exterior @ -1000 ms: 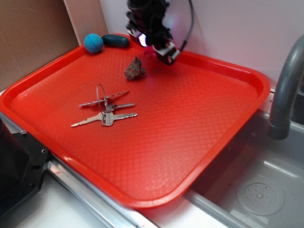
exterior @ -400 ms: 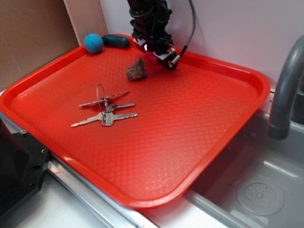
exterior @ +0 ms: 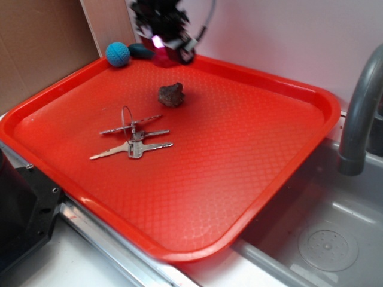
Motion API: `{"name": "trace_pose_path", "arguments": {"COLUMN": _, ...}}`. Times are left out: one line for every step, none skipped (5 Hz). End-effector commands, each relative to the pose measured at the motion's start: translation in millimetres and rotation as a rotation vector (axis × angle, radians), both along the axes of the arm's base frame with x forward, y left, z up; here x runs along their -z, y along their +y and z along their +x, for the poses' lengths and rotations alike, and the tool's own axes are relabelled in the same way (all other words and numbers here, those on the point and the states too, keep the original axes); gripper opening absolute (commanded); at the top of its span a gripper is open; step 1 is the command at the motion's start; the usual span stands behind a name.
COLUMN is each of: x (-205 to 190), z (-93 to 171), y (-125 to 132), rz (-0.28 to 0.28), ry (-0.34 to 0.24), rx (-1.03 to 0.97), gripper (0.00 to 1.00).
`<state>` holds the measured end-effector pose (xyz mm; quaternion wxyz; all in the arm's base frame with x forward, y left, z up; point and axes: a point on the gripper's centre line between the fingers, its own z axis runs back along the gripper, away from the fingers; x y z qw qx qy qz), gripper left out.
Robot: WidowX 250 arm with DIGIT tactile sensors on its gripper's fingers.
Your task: Grab the red paper.
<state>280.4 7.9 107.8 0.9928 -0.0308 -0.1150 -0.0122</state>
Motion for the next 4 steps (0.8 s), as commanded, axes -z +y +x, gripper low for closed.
{"name": "trace_pose_path", "arguments": {"x": -94.0, "z": -43.7, "y": -7.0, "rz": -0.095, "ry": 0.257, "rx": -0.204, "gripper": 0.0}}
{"name": "trace_pose_path", "arguments": {"x": -102.6, "z": -61.2, "y": -24.9, "rz": -0.004, "ry": 0.224, "rx": -0.184, "gripper": 0.0}}
{"name": "trace_pose_path", "arguments": {"x": -103.8, "z": -66.9, "y": -42.4, "rz": 0.09, "ry": 0.152, "rx": -0.143, "gripper": 0.0}}
{"name": "trace_pose_path", "arguments": {"x": -97.3, "z": -61.6, "y": -39.4, "rz": 0.107, "ry": 0.172, "rx": -0.157, "gripper": 0.0}}
